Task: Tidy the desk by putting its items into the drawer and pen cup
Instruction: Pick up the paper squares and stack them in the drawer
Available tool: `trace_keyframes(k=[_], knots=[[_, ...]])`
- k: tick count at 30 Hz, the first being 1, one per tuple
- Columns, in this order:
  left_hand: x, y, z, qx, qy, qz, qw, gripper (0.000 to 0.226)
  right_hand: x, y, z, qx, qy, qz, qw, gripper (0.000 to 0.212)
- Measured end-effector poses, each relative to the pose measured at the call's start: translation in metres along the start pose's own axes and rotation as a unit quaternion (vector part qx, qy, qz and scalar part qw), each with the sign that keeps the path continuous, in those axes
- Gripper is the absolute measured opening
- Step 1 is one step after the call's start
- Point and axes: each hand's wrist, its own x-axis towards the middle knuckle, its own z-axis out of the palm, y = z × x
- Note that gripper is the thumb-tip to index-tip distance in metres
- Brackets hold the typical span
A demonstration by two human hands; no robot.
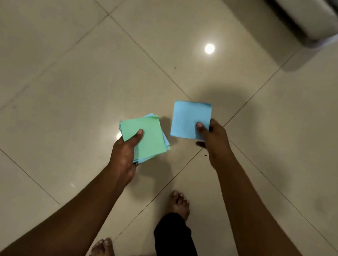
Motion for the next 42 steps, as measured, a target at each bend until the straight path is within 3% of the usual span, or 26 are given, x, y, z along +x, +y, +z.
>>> trace_keyframes(k=[5,8,14,19,24,30,33,42], knots=[[-0.129,0.056,0.036,0.055,-0.086,-0.002,0.995,0.035,-0.156,-0.064,-0.019,-0.020,0.007,-0.043,0.999,0.016],[-0.226,0.093,0.052,0.112,-0.162,0.023,0.980,0.047,-0.245,-0.108,-0.031,-0.058,0.084,-0.071,0.992,0.020],[-0.405,0.126,0.049,0.156,-0.248,0.054,0.955,0.039,-0.423,-0.166,-0.056,-0.119,0.246,-0.131,0.953,0.038],[-0.539,0.110,0.066,0.216,-0.330,0.043,0.918,0.036,-0.555,-0.167,-0.103,-0.039,0.349,-0.164,0.922,0.047],[-0.658,0.055,0.117,0.323,-0.435,0.037,0.840,0.025,-0.665,-0.132,-0.182,0.088,0.422,-0.147,0.890,0.046],[-0.780,-0.053,0.181,0.444,-0.570,0.013,0.691,0.028,-0.792,-0.054,-0.287,0.225,0.538,-0.130,0.802,0.036],[-0.833,-0.126,0.206,0.469,-0.615,-0.012,0.633,0.027,-0.842,-0.002,-0.338,0.269,0.580,-0.115,0.760,0.037],[-0.960,-0.324,0.284,0.510,-0.663,-0.086,0.541,0.034,-0.955,0.117,-0.484,0.304,0.688,-0.078,0.655,0.039]])
